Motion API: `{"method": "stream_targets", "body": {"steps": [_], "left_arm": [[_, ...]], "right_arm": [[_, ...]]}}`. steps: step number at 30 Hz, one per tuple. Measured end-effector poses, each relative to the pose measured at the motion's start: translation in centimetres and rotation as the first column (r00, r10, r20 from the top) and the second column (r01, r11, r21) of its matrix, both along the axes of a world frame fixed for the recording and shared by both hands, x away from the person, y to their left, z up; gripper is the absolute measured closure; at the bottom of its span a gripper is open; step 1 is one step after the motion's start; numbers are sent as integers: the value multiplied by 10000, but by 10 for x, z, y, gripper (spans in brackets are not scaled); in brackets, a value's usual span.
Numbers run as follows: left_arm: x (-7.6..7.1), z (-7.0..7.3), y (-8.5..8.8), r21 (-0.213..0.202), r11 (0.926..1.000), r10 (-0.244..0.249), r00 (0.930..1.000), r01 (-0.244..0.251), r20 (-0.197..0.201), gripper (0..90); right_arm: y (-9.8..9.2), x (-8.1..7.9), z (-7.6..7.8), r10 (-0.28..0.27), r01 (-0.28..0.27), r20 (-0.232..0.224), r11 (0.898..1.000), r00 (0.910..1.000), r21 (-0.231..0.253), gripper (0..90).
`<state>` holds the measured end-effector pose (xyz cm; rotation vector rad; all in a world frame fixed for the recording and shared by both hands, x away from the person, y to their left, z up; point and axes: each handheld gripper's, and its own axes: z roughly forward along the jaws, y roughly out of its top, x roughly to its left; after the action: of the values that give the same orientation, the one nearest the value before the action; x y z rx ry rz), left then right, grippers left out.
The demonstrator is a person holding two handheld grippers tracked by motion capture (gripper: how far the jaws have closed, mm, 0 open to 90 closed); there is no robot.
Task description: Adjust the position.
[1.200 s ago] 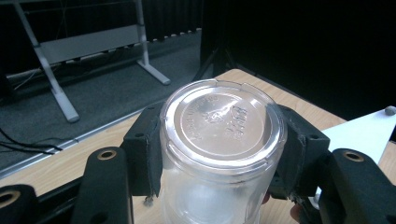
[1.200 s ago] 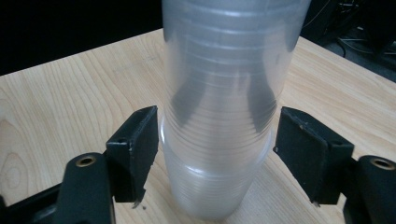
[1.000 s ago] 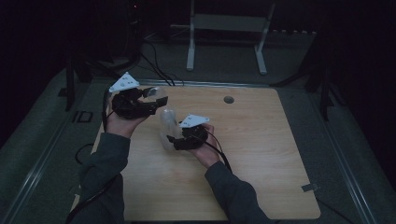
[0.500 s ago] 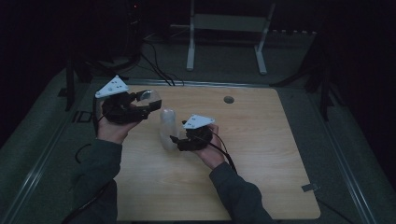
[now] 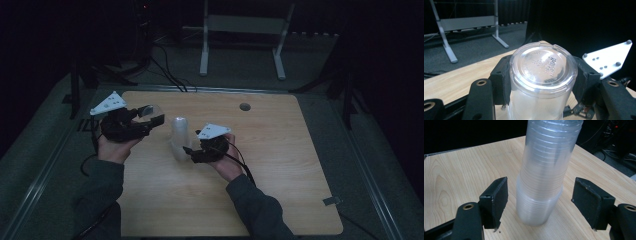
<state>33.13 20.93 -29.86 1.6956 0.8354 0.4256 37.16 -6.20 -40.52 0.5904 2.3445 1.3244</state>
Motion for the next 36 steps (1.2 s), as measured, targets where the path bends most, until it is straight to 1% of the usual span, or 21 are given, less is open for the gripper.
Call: {"method": "stream_targets", "body": {"steps": [2, 3, 5, 8, 11, 14, 18, 21, 24, 25, 29, 32, 36], "left_arm": [[-1, -4, 2, -198, 9998, 8, 9999, -10, -101, 419], [-1, -7, 3, -288, 9996, 13, 9998, -18, -176, 418], [-1, -12, 4, -324, 9995, 44, 9996, -53, -292, 418], [-2, -19, 6, -501, 9987, 63, 9990, -86, -453, 418], [-4, -26, 9, -504, 9987, 82, 9981, -113, -615, 418], [-4, -31, 15, -728, 9971, 151, 9968, -208, -781, 418], [-5, -38, 18, -858, 9959, 198, 9958, -274, -890, 418], [-6, -45, 19, -847, 9959, 224, 9947, -309, -1002, 418], [-5, -54, 20, -982, 9943, 290, 9919, -414, -1239, 418], [-5, -54, 20, -982, 9943, 290, 9919, -414, -1239, 418], [-4, -62, 20, -980, 9943, 272, 9898, -412, -1399, 418], [-4, -70, 21, -1129, 9925, 298, 9875, -477, -1546, 418], [-4, -79, 21, -1440, 9874, 383, 9826, -651, -1818, 418]], "right_arm": [[-1, 0, 0, 1, -1, 9, 10000, 10000, 28, 284], [-2, -1, 0, 23, -22, -76, 10000, 10000, 90, 284], [-2, -1, 0, 50, -49, -74, 9999, 10000, 89, 284], [-2, -5, -1, 155, -155, -35, 9999, 9999, 9, 285], [-1, -6, -1, 220, -220, -13, 9997, 9998, -39, 286], [0, -8, 1, 368, -368, 35, 9993, 9993, 76, 290], [1, -10, 2, 491, -491, -33, 9986, 9988, 184, 290], [3, -12, 3, 593, -592, -18, 9981, 9982, 189, 290], [5, -15, 5, 743, -743, 10, 9970, 9972, 236, 290], [5, -15, 5, 743, -743, 10, 9970, 9972, 236, 290], [8, -18, 6, 976, -976, 21, 9948, 9952, 305, 291], [9, -19, 6, 1054, -1054, 10, 9937, 9944, 374, 290], [12, -23, 7, 1083, -1088, 126, 9933, 9940, 392, 277]]}}
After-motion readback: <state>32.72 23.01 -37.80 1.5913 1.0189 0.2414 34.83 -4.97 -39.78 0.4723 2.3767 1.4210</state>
